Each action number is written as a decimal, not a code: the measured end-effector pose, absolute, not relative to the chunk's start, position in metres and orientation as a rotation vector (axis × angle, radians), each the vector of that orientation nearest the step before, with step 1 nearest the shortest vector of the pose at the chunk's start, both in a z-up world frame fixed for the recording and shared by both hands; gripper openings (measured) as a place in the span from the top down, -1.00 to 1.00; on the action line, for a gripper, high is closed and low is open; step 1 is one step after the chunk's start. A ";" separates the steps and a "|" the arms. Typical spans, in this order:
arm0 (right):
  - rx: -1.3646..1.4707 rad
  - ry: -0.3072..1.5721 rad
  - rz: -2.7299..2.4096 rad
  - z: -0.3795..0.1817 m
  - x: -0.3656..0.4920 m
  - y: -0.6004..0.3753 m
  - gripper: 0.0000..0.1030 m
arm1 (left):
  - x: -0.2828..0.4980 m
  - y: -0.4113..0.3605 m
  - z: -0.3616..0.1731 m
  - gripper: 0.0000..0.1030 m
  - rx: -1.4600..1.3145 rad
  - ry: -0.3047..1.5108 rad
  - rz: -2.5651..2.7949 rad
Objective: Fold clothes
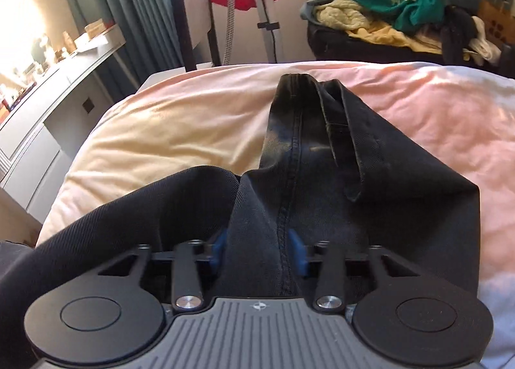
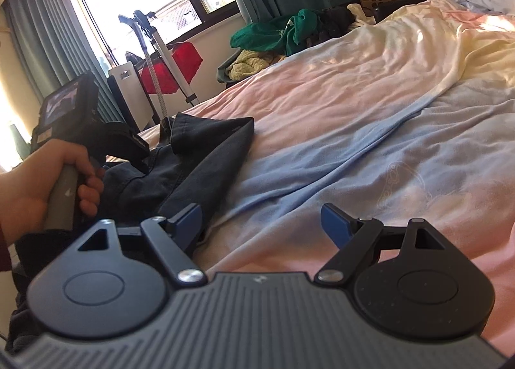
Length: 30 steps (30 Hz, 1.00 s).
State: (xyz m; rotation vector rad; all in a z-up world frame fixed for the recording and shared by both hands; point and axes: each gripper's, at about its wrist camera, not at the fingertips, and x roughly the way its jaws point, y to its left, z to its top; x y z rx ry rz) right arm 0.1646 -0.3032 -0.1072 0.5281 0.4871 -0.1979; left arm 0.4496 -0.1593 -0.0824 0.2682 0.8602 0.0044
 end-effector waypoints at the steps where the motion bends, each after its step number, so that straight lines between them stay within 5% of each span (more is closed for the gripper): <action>1: 0.535 0.490 -0.199 -0.109 0.166 -0.304 -0.61 | 0.442 -0.162 -0.082 0.79 0.290 0.834 -0.012; 4: 0.552 0.480 -0.212 -0.109 0.167 -0.309 -0.61 | 0.415 -0.169 -0.065 0.96 0.309 0.719 -0.094; 11: 0.566 0.409 -0.268 -0.095 0.147 -0.326 -0.61 | 0.283 -0.206 0.007 0.96 0.391 0.467 -0.480; 19: 0.642 0.315 -0.338 -0.076 0.105 -0.361 -0.64 | 0.127 -0.188 -0.052 0.92 0.340 0.508 -0.640; 23: 0.667 0.326 -0.292 -0.074 0.096 -0.368 -0.65 | 0.102 -0.153 -0.085 0.68 0.244 0.579 -0.583; 26: 0.692 0.366 -0.215 -0.074 0.098 -0.365 -0.65 | 0.083 -0.113 -0.080 0.14 0.185 0.577 -0.541; 30: 0.700 0.433 -0.097 -0.073 0.111 -0.349 -0.64 | 0.070 -0.054 -0.065 0.13 0.152 0.623 -0.481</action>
